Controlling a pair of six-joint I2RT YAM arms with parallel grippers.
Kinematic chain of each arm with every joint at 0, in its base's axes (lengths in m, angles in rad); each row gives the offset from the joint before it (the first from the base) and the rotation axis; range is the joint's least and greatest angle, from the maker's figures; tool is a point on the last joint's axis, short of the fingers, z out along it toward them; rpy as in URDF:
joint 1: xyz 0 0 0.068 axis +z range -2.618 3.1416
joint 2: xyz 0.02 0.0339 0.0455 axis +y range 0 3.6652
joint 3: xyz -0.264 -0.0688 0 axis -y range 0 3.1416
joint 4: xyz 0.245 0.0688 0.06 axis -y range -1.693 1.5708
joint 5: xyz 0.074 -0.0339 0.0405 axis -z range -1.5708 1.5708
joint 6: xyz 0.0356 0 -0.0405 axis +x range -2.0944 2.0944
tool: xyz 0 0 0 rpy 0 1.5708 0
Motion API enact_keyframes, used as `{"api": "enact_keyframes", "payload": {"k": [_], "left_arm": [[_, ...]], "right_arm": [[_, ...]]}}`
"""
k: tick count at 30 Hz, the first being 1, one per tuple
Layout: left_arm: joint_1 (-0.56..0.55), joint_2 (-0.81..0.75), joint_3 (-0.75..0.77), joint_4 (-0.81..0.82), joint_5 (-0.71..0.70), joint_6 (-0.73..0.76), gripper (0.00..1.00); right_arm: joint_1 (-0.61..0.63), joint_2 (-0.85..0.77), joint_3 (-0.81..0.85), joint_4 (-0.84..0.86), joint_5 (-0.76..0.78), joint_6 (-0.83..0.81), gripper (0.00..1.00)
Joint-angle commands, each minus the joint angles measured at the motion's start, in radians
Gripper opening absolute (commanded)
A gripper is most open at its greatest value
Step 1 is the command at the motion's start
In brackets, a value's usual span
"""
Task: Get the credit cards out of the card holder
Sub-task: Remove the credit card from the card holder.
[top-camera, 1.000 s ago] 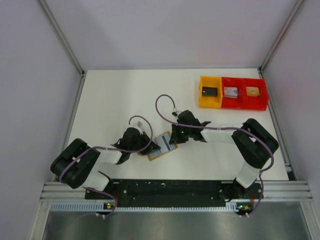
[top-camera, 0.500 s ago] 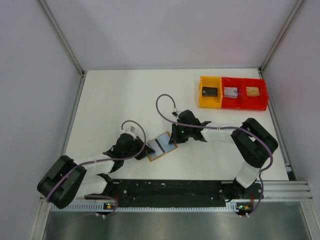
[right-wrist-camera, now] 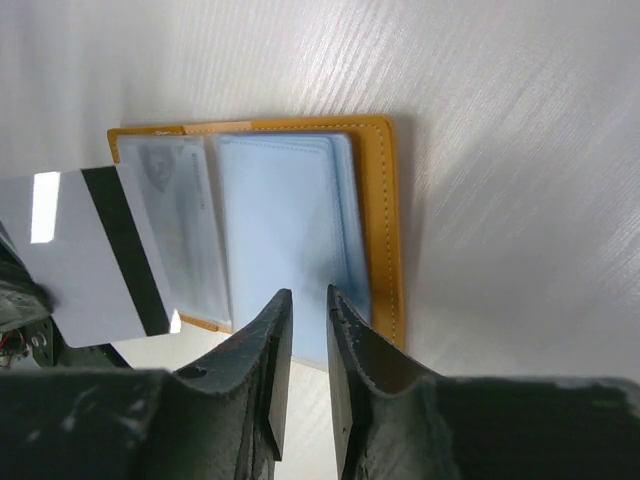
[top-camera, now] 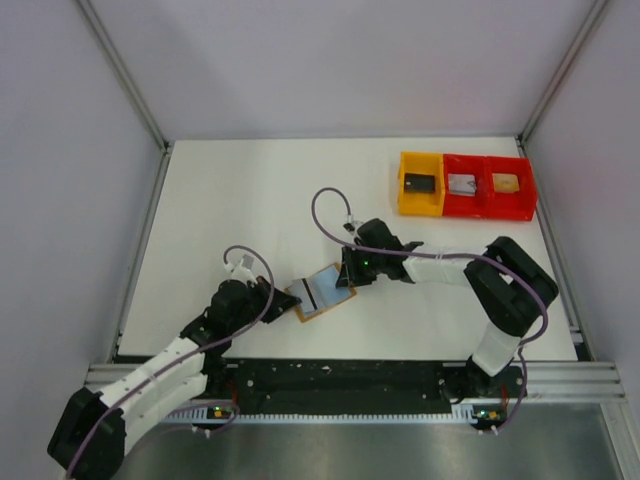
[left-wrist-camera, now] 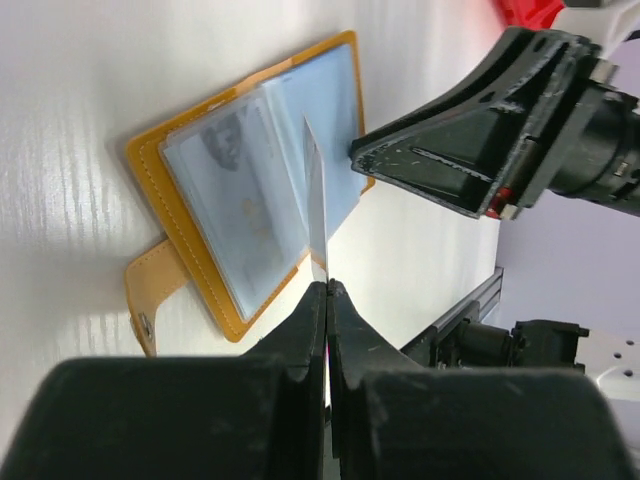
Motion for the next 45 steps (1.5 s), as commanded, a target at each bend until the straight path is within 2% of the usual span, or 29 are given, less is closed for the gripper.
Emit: {"api": "enact_keyframes", "payload": {"k": [1, 4, 7, 12, 15, 20, 26, 29, 31, 32, 33, 35, 39, 42, 45], "left_arm": [[0.004, -0.134, 0.0, -0.087, -0.055, 0.071, 0.0], [0.004, -0.191, 0.013, -0.09, -0.044, 0.136, 0.0], [0.004, -0.218, 0.036, -0.083, 0.005, 0.195, 0.0], [0.004, -0.244, 0.092, -0.055, 0.124, 0.289, 0.0], [0.003, -0.267, 0.112, -0.029, 0.19, 0.329, 0.0], [0.004, -0.301, 0.134, 0.014, 0.266, 0.352, 0.0], [0.004, -0.292, 0.143, 0.06, 0.313, 0.351, 0.0], [0.004, -0.28, 0.157, 0.066, 0.327, 0.344, 0.0], [0.004, -0.275, 0.167, 0.054, 0.323, 0.346, 0.0], [0.003, -0.278, 0.177, 0.037, 0.315, 0.347, 0.0], [0.004, -0.278, 0.183, 0.023, 0.307, 0.347, 0.05], [0.004, -0.286, 0.2, -0.024, 0.262, 0.328, 0.22], [0.004, -0.289, 0.261, -0.124, 0.191, 0.247, 0.61], [0.004, -0.293, 0.301, -0.158, 0.157, 0.164, 0.78], [0.003, -0.278, 0.329, -0.224, 0.126, 0.064, 0.86]], "right_arm": [[-0.01, -0.086, 0.03, -0.032, 0.003, -0.052, 0.26], [-0.01, -0.16, 0.029, -0.018, -0.034, -0.084, 0.45], [-0.01, -0.229, 0.02, 0.025, -0.11, -0.109, 0.53], [-0.01, -0.28, -0.012, 0.147, -0.325, -0.117, 0.7], [-0.01, -0.281, -0.029, 0.212, -0.389, -0.097, 0.76], [-0.01, -0.275, -0.048, 0.296, -0.465, -0.058, 0.76], [-0.01, -0.274, -0.075, 0.476, -0.6, 0.02, 0.49], [-0.008, -0.274, -0.077, 0.494, -0.612, 0.028, 0.28], [-0.008, -0.278, -0.082, 0.488, -0.612, 0.011, 0.06], [-0.01, -0.286, -0.083, 0.477, -0.61, -0.012, 0.0], [-0.01, -0.298, -0.083, 0.459, -0.604, -0.041, 0.0], [-0.01, -0.329, -0.082, 0.393, -0.572, -0.115, 0.0], [-0.01, -0.441, -0.082, 0.271, -0.479, -0.277, 0.0], [-0.008, -0.514, -0.068, 0.134, -0.413, -0.459, 0.0], [0.007, -0.579, -0.051, 0.007, -0.361, -0.666, 0.0]]}}
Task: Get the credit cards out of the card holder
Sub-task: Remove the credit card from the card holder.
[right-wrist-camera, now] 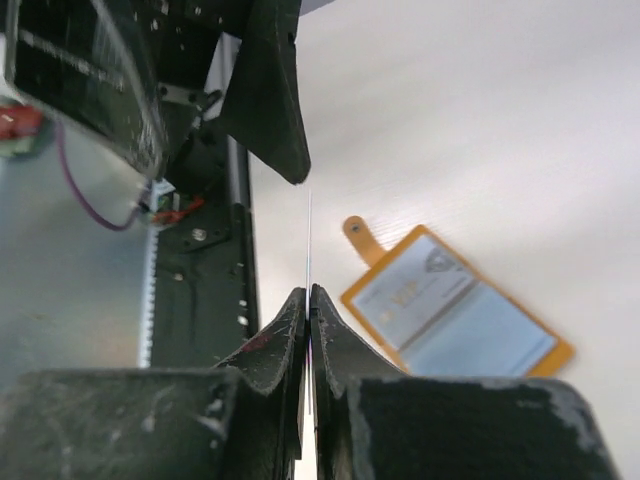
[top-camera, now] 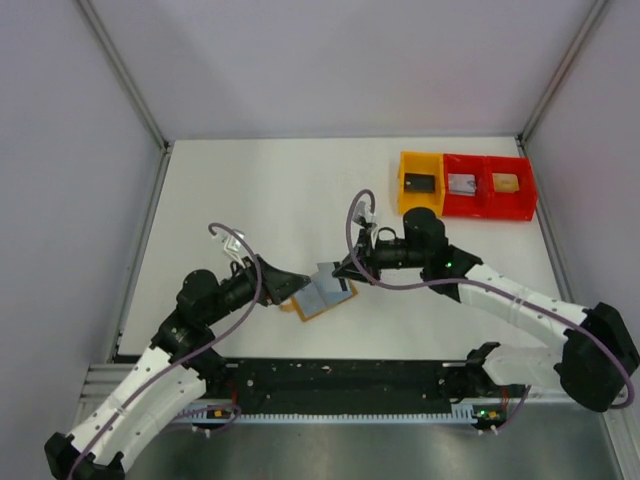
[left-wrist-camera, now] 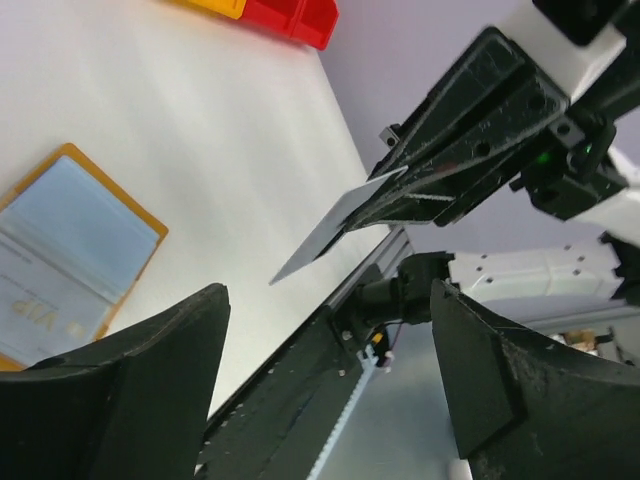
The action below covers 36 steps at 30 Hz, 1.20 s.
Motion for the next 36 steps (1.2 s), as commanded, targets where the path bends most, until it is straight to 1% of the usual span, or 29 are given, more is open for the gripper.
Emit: {"api": "enact_keyframes", "payload": {"k": [1, 3, 5, 6, 8, 10, 13, 16, 19, 20, 24, 26, 30, 34, 36], "left_arm": [[0.0, 0.014, 0.07, -0.072, -0.059, -0.179, 0.87], [0.001, 0.048, 0.07, -0.045, -0.027, -0.245, 0.88], [0.001, 0.091, 0.069, 0.021, 0.012, -0.319, 0.88], [0.0, 0.119, 0.069, 0.046, 0.029, -0.359, 0.87], [0.0, 0.152, 0.081, 0.075, 0.047, -0.376, 0.87], [0.0, 0.188, 0.093, 0.084, 0.05, -0.393, 0.87], [0.0, 0.237, 0.08, 0.187, 0.088, -0.454, 0.86], [0.0, 0.283, 0.066, 0.27, 0.13, -0.511, 0.84], [-0.003, 0.307, 0.046, 0.34, 0.151, -0.568, 0.82], [-0.005, 0.311, 0.034, 0.362, 0.154, -0.588, 0.81], [-0.006, 0.312, -0.022, 0.446, 0.164, -0.681, 0.8], [-0.008, 0.315, -0.029, 0.448, 0.173, -0.697, 0.8], [-0.006, 0.32, -0.019, 0.382, 0.184, -0.68, 0.8], [-0.008, 0.337, -0.014, 0.406, 0.173, -0.706, 0.75], [-0.006, 0.367, 0.021, 0.423, 0.196, -0.703, 0.73]], "right_arm": [[0.014, -0.112, 0.036, -0.222, 0.079, -0.414, 0.0], [0.035, -0.144, 0.017, -0.257, 0.063, -0.59, 0.0], [0.055, -0.175, -0.006, -0.254, 0.056, -0.698, 0.0], [0.058, -0.187, -0.013, -0.228, 0.06, -0.705, 0.0], [0.063, -0.196, -0.02, -0.199, 0.059, -0.717, 0.0], [0.094, -0.202, -0.021, -0.213, 0.057, -0.799, 0.0], [0.138, -0.199, -0.017, -0.245, 0.069, -0.89, 0.0], [0.166, -0.199, -0.009, -0.24, 0.066, -0.921, 0.0], [0.174, -0.213, -0.029, -0.199, 0.077, -0.921, 0.0], [0.18, -0.219, -0.036, -0.156, 0.089, -0.921, 0.0], [0.198, -0.244, -0.059, -0.096, 0.144, -0.944, 0.0], [0.2, -0.251, -0.062, -0.082, 0.18, -0.959, 0.0], [0.207, -0.262, -0.062, -0.069, 0.238, -0.991, 0.0], [0.21, -0.256, -0.046, -0.073, 0.224, -1.008, 0.0], [0.215, -0.251, -0.041, -0.07, 0.214, -1.013, 0.0]]}}
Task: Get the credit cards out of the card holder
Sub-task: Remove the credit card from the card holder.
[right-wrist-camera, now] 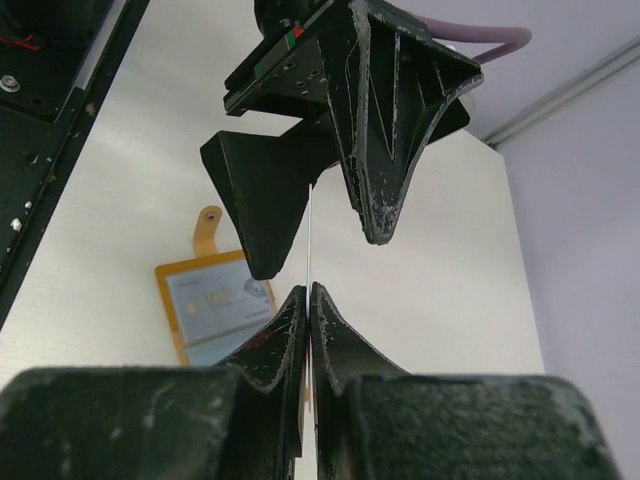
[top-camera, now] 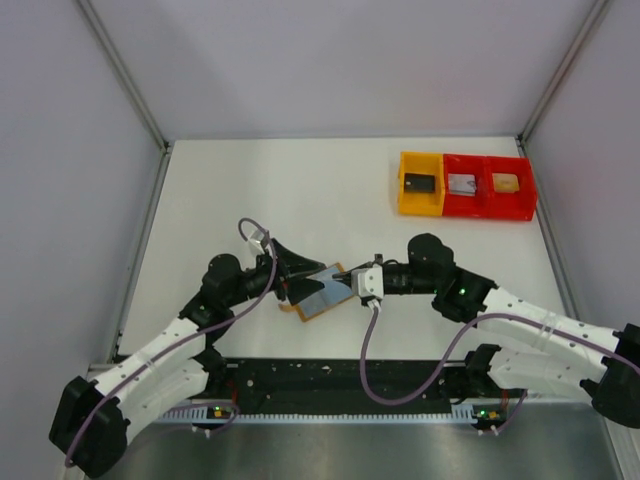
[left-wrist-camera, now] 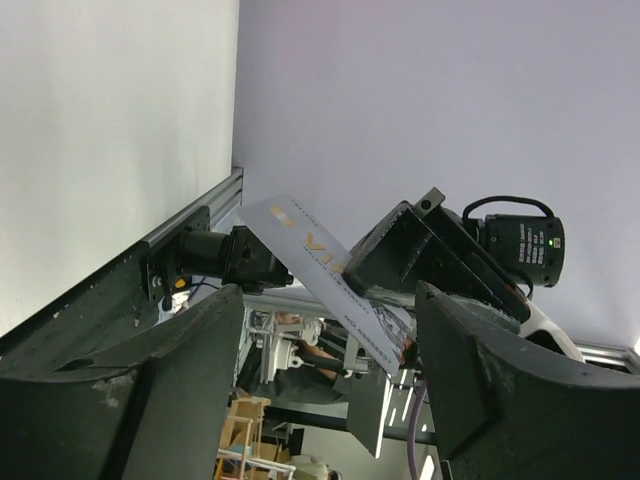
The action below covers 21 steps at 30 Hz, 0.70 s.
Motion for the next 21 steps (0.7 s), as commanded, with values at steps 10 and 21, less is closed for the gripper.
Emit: {"api": "enact_keyframes", "payload": {"k": [10, 21], "left_arm": [[-0.003, 0.147, 0.074, 0.197, 0.074, -0.068, 0.6], [-0.003, 0.167, 0.051, 0.279, 0.028, -0.131, 0.0]], "right_arm": [[0.031, -0.015, 0.032, 0.021, 0.009, -0.078, 0.0], [0.032, -0.009, 0.028, 0.056, 0.063, -0.066, 0.32]]}}
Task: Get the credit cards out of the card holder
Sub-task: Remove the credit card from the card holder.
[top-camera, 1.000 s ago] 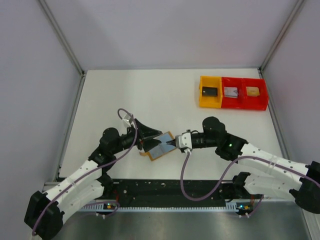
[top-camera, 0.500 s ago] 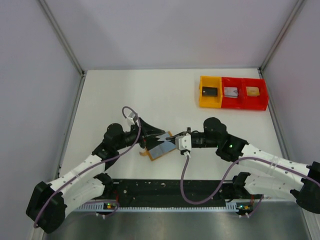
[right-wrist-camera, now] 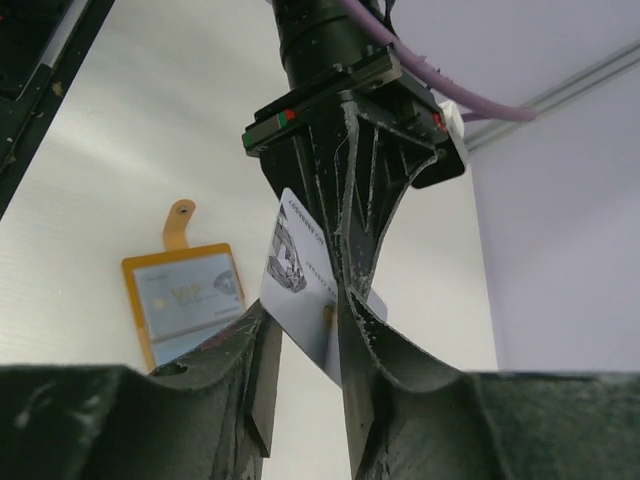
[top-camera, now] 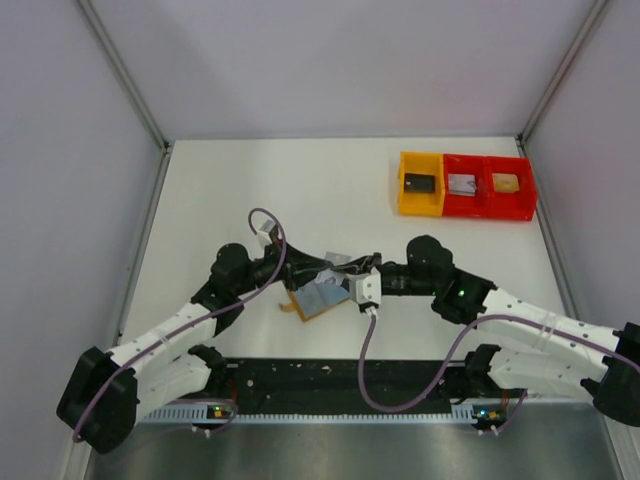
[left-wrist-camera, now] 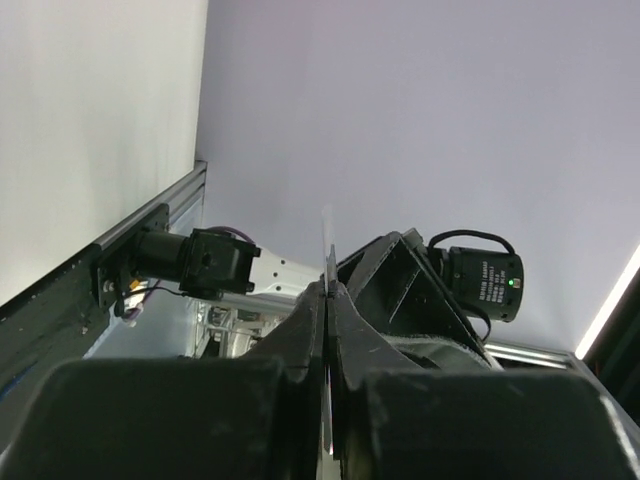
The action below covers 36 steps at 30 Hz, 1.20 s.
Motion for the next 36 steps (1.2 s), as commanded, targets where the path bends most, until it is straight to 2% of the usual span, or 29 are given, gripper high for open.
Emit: {"api": "enact_keyframes", "payload": {"k": [1, 3, 6, 10, 13, 17, 20, 26, 30, 33, 36], "left_arm": [[-0.004, -0.03, -0.005, 0.127, -0.028, -0.014, 0.0], [-0.004, -0.053, -0.023, 0.132, -0.067, -0.011, 0.0], [-0.002, -0.109, -0.058, 0.13, -0.159, 0.011, 0.0], [-0.005, -0.235, -0.081, 0.02, -0.304, 0.118, 0.0], [-0.01, -0.313, -0.089, -0.031, -0.383, 0.19, 0.0], [-0.01, -0.375, -0.098, -0.042, -0.431, 0.251, 0.0], [-0.014, -0.386, -0.12, -0.019, -0.447, 0.258, 0.0], [-0.019, -0.363, -0.133, 0.033, -0.416, 0.261, 0.0], [-0.02, -0.364, -0.143, 0.076, -0.41, 0.261, 0.0], [-0.02, -0.378, -0.15, 0.08, -0.419, 0.261, 0.0], [-0.02, -0.389, -0.153, 0.083, -0.424, 0.265, 0.0]], "right_arm": [[0.011, -0.012, 0.024, 0.066, 0.049, 0.055, 0.42], [0.011, -0.024, 0.012, 0.115, 0.11, 0.141, 0.56], [0.005, -0.053, -0.003, 0.183, 0.23, 0.343, 0.65], [-0.006, -0.082, 0.024, 0.163, 0.425, 0.806, 0.8], [-0.006, -0.081, 0.049, 0.097, 0.476, 1.134, 0.8], [-0.007, -0.079, 0.047, 0.079, 0.47, 1.413, 0.8], [-0.007, -0.064, 0.004, 0.212, 0.402, 1.575, 0.8], [-0.007, 0.043, 0.024, 0.33, 0.286, 1.702, 0.78], [-0.006, 0.111, 0.063, 0.277, 0.27, 1.749, 0.75], [-0.007, 0.12, 0.052, 0.244, 0.304, 1.778, 0.71], [-0.014, 0.123, 0.035, 0.272, 0.293, 1.792, 0.62]]}}
